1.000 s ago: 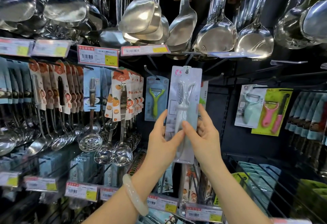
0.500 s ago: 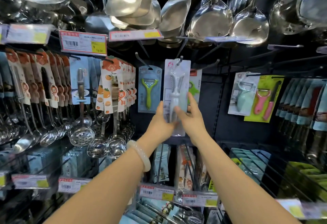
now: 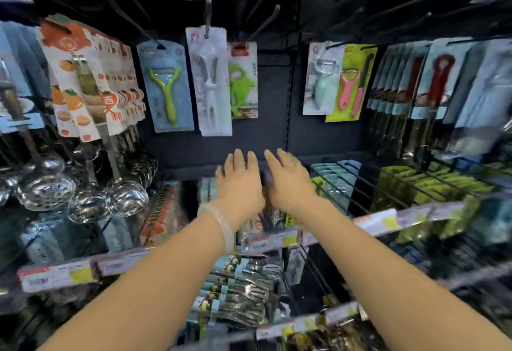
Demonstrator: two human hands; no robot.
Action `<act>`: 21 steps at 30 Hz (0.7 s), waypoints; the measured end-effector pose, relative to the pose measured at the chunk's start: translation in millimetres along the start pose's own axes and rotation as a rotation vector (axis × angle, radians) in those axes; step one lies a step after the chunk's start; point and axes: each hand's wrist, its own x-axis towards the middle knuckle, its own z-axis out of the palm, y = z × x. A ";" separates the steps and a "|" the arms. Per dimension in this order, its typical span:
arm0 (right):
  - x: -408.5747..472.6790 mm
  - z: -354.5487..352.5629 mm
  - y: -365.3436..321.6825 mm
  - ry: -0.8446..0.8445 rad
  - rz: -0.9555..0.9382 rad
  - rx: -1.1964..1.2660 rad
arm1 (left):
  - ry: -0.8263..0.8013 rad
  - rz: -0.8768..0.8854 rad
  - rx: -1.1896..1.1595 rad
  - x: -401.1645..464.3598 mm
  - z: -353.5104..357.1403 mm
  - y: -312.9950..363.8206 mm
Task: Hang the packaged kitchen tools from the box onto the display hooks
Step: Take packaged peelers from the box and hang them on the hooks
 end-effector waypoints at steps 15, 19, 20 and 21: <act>-168.2 -34.3 211.2 0.032 0.395 -0.247 | -0.102 0.533 0.059 -34.2 67.3 242.9; -234.8 -31.6 274.2 -0.061 0.535 -0.249 | -0.119 0.674 0.043 -63.3 103.7 324.3; -251.6 -30.9 289.4 -0.079 0.563 -0.253 | -0.148 0.698 0.039 -71.8 112.4 343.8; -268.4 -29.3 304.6 -0.091 0.588 -0.252 | -0.185 0.718 0.041 -80.1 121.4 362.6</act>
